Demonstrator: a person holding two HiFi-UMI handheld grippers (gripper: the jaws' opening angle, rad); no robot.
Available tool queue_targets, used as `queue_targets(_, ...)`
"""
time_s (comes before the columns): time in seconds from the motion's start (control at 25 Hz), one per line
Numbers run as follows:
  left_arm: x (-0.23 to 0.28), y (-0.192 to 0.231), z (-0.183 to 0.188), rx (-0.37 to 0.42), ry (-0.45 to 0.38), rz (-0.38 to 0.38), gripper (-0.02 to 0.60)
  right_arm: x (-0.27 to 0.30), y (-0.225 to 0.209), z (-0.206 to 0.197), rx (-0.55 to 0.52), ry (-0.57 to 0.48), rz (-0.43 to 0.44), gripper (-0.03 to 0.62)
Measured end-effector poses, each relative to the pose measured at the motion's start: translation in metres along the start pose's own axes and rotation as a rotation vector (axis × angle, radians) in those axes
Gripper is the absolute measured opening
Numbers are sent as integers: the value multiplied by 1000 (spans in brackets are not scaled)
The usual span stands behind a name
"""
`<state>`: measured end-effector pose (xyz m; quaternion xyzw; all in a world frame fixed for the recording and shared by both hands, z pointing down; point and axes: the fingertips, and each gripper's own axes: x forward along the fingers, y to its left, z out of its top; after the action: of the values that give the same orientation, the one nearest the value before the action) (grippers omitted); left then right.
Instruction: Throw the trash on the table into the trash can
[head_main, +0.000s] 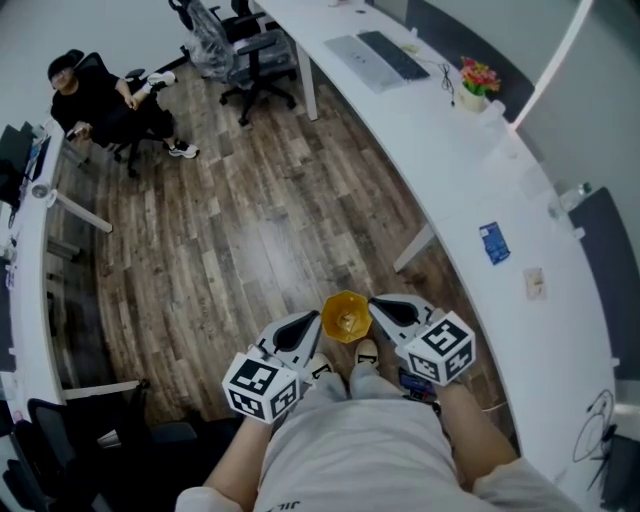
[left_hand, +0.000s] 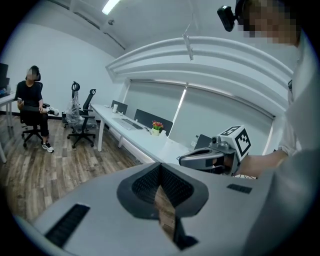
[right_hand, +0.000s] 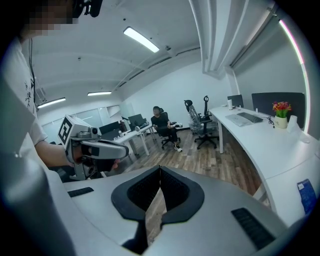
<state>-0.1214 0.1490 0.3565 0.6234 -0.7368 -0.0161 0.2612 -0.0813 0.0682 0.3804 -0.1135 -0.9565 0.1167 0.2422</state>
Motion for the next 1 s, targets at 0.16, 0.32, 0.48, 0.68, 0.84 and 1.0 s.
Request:
queue_targets(0.16, 10, -6, -4, 16, 13, -32, 2, -11, -6, -1, 9, -9, -43, 32)
queue_targets(0.32, 22, -20, -2, 56, 32, -95, 2, -29, -18, -7, 42, -28, -125, 32)
queue_targets(0.48, 32, -32, -2, 95, 56, -170, 2, -49, -26, -10, 74, -64, -214, 32)
queue_targets(0.68, 54, -60, -7, 146, 89, -283, 2, -90, -41, -25, 121, -98, -350, 32)
queue_targets(0.84, 73, -83, -8, 164, 111, -351, 2, -128, -55, -43, 168, -119, -450, 32)
queue_targets(1.0, 97, -106, -6, 181, 127, -398, 2, -166, -81, -58, 210, -143, -534, 32)
